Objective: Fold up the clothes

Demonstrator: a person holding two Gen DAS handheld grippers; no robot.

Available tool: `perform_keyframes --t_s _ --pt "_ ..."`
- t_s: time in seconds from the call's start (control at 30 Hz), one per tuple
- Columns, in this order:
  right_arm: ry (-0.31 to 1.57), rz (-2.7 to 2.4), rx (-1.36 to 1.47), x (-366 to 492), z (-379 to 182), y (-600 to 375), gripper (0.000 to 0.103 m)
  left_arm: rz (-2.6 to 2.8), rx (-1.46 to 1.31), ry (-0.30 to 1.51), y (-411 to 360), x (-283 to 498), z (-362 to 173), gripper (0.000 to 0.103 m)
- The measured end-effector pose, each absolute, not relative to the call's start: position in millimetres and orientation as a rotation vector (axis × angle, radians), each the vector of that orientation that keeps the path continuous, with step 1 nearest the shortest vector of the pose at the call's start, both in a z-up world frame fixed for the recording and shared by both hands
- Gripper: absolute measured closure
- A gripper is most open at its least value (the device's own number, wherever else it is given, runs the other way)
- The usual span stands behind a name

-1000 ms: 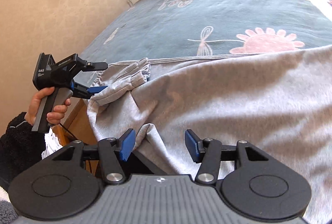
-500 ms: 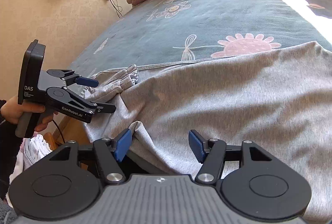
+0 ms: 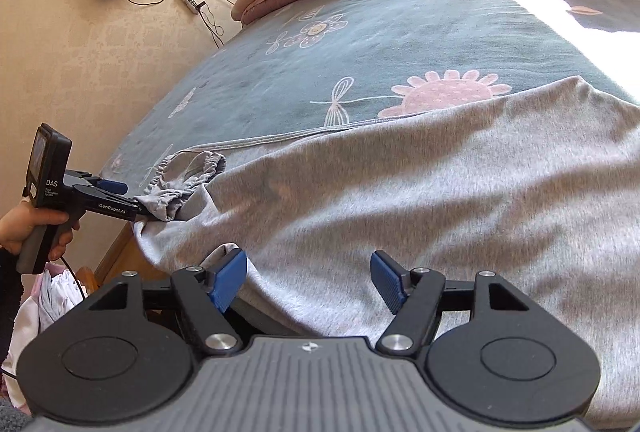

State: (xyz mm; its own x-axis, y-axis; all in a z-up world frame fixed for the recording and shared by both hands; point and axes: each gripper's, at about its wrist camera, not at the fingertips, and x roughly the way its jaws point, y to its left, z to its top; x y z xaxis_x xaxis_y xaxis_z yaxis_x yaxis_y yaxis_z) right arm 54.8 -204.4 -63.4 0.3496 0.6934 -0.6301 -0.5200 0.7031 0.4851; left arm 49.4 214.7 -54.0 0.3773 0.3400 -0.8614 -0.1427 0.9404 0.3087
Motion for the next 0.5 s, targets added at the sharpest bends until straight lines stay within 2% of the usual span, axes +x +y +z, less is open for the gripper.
perform_keyframes --t_s 0.23,0.43,0.5 --pt "0.926 0.780 0.213 54.7 -64.0 -206.1 0.029 0.379 -0.370 1.130 301.2 32.0 -70.3 0.015" --pt "0.930 0.766 0.215 55.9 -65.2 -207.7 0.027 0.393 -0.627 1.084 323.0 2.4 -80.8 0.014" --pt "0.932 0.766 0.218 56.5 -66.4 -207.2 0.027 0.383 -0.603 1.103 317.5 -3.2 -80.7 0.014"
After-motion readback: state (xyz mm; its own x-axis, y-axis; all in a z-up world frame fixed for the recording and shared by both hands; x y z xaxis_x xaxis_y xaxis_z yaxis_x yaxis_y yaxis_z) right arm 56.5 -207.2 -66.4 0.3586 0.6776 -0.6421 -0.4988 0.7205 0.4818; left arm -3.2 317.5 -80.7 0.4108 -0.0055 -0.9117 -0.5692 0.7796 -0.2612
